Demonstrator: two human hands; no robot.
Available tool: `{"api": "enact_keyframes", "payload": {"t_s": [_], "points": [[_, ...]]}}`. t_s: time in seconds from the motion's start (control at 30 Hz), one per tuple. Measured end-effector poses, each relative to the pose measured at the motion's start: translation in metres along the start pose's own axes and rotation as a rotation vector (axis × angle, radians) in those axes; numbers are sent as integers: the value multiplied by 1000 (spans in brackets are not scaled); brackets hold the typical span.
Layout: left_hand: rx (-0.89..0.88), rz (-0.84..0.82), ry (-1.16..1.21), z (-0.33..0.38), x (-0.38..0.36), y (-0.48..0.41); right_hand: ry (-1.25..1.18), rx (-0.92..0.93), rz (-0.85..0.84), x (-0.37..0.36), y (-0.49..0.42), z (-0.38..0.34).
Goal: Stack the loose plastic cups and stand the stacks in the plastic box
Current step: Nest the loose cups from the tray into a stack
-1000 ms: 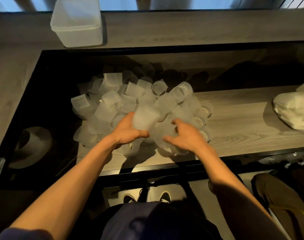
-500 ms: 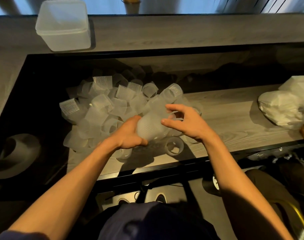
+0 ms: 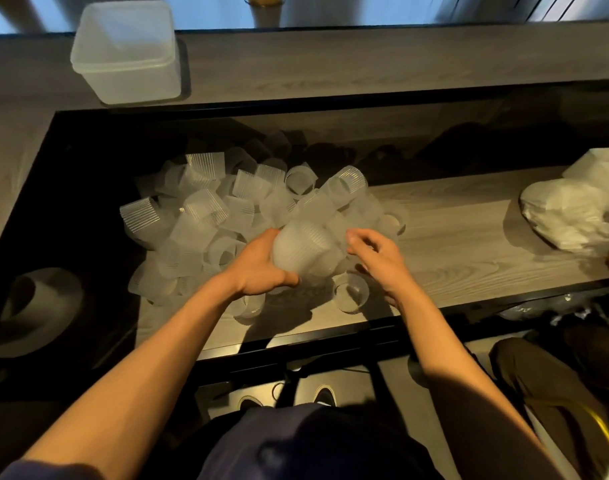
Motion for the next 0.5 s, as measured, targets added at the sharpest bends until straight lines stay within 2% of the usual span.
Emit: {"api": "enact_keyframes", "payload": {"t_s": [0.07,0.1,0.17,0.2,0.3,0.5], "points": [[28,11,18,-5,2,0,127,-42,192,15,2,27],[36,13,19,-8,3,-1,306,-61,184,16,3,40],[38,14,9,-8,2,-1,683,-118,-21,3,5,67],[39,15,5,-8,3,-1,792,-138,-117,-6,7,78],[48,16,-1,-8,3,-3,868,-97,-200,-22,10,93],[60,11,-4,-13,3,-5,936,34,-139,-21,3,75]]}}
Point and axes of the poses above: each hand's wrist, its own y-axis away from the middle knuckle, its own x-axis out of the back of the hand, z = x × y, the point moved 9 cm from there along -y, towards the middle knuckle, and after that the axes turned 12 degrees about x, right-handed, at the moved point
